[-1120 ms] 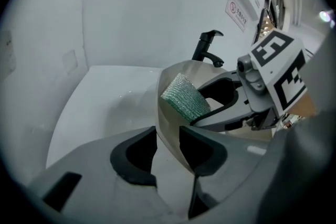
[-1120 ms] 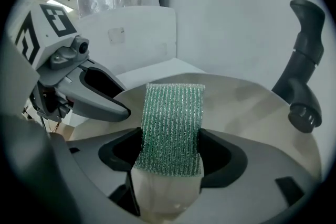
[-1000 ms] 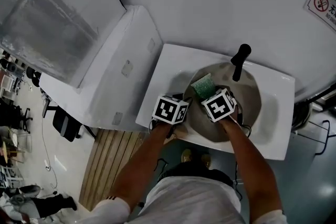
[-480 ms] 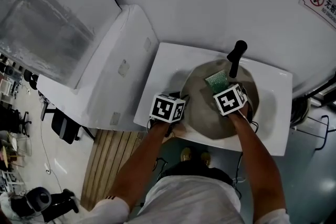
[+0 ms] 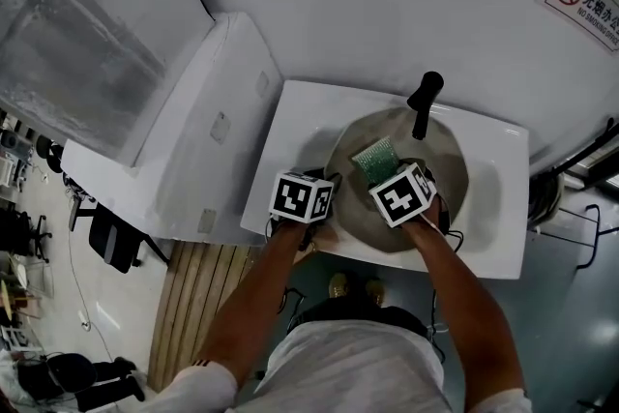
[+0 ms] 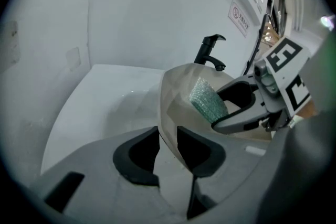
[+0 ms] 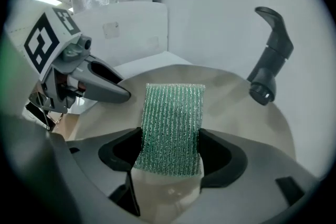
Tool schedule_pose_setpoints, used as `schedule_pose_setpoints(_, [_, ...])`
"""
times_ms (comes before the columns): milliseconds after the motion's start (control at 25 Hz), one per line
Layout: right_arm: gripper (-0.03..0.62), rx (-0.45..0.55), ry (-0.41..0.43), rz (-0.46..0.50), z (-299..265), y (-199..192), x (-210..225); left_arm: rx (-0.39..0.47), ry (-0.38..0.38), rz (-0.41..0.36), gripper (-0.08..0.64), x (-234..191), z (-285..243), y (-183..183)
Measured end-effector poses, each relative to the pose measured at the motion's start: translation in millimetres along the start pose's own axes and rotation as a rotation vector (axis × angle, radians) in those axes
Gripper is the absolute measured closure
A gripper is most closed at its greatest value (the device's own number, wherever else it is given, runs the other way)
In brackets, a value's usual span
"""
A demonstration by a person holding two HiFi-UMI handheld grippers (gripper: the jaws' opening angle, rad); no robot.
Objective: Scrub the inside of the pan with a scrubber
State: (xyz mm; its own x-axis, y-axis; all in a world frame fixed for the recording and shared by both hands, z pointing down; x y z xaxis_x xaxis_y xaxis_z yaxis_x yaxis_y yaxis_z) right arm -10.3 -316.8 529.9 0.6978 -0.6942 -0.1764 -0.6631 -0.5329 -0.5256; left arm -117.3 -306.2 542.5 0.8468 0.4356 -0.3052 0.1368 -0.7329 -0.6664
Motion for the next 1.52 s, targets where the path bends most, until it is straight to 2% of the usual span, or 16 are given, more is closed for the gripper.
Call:
schedule_pose_setpoints(200, [0.252,-0.034,0.048,0.012,-12.9,-0.4,-33.3,0.001,-0.006,0.001,0.443,0.5,-0.1,0.9])
schedule_pose_setpoints(440, [0.252,-0.102,0.078,-0.024,-27.2,-14.3,-41.1,0.004,-0.011,0.005,0.443,1.9,-0.4,1.4])
schedule_pose_setpoints(840, [0.253,-0.16,-0.04,-0.04,-8.2,-43.0,18.6,0.007,-0.018,0.001,0.443,0.9,-0.4,0.5])
schedule_pose_setpoints(1000, [0.253,-0.148,-0.081,-0.019,6.7,-44.1,31.5,0.009,-0.024,0.0,0.443,0.3,0.3,0.4])
schedule_pose_setpoints(1160, [0.253,-0.126,-0.053,0.023,20.9,-38.0,14.8,0.008,-0.027,-0.002,0.443,1.4,0.1,1.4])
schedule_pose_setpoints(1320, [0.253,-0.099,0.005,0.073,28.0,-28.3,-19.9,0.008,-0.026,-0.002,0.443,1.1,-0.1,1.2])
schedule_pose_setpoints(1520, [0.253,-0.11,0.065,0.081,15.2,-30.1,-53.7,0.003,-0.024,-0.003,0.443,1.6,-0.1,0.4])
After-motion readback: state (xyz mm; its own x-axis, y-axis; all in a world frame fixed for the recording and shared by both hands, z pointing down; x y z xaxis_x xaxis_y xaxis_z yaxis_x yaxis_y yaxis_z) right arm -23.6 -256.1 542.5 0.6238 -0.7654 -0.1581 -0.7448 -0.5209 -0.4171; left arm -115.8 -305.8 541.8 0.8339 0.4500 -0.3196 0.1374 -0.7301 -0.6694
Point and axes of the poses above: the fingertips, and each gripper's own axes: z backward along the fingers, x to its right, y out of its top, the point moved 1 cm from there along z, backward along the fingers, and after that the axes turned 3 degrees about -y, right-handed, at the moved point
